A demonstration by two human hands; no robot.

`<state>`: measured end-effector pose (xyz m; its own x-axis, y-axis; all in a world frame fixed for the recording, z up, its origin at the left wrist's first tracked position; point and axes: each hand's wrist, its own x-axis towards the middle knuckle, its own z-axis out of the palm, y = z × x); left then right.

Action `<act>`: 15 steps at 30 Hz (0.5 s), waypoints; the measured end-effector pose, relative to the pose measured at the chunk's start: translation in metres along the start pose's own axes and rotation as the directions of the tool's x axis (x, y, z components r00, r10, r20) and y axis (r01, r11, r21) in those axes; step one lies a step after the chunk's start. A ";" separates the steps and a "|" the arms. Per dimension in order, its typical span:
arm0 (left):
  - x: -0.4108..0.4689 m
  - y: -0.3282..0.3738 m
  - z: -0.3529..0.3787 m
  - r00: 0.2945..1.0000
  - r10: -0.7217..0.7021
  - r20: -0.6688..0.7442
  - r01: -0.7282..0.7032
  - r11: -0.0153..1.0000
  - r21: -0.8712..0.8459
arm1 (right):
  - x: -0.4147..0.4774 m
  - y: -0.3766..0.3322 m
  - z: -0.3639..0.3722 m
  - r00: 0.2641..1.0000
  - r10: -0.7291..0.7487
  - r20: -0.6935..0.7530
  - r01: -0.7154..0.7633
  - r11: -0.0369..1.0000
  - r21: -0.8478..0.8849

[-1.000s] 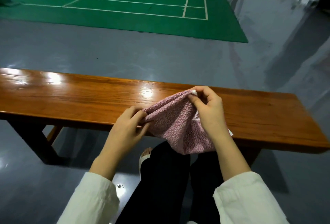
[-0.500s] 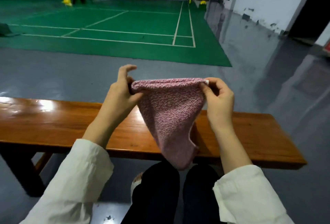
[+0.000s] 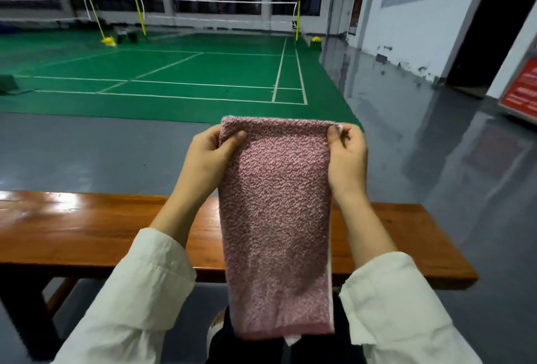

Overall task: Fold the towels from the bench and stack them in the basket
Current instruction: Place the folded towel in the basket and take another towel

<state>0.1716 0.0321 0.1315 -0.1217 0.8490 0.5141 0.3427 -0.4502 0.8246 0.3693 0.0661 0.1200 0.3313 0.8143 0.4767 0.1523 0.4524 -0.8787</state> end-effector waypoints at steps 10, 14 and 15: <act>0.034 0.010 0.003 0.989 0.094 -0.114 -0.101 0.993 -0.059 | 0.034 -0.021 0.011 0.996 -0.081 0.034 0.078 0.993 0.086; 0.012 -0.008 0.008 0.989 0.112 -0.100 -0.115 0.993 -0.031 | 0.013 -0.002 0.004 0.997 -0.056 0.049 0.051 0.995 0.089; -0.002 -0.023 0.012 0.994 0.078 -0.080 -0.079 0.997 -0.003 | 0.002 0.013 0.003 0.998 -0.018 0.065 0.013 0.998 0.069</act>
<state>0.1746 0.0443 0.1086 -0.1688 0.7865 0.5941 0.3484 -0.5163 0.7824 0.3691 0.0748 0.1094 0.2670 0.8282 0.4927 0.0918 0.4871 -0.8685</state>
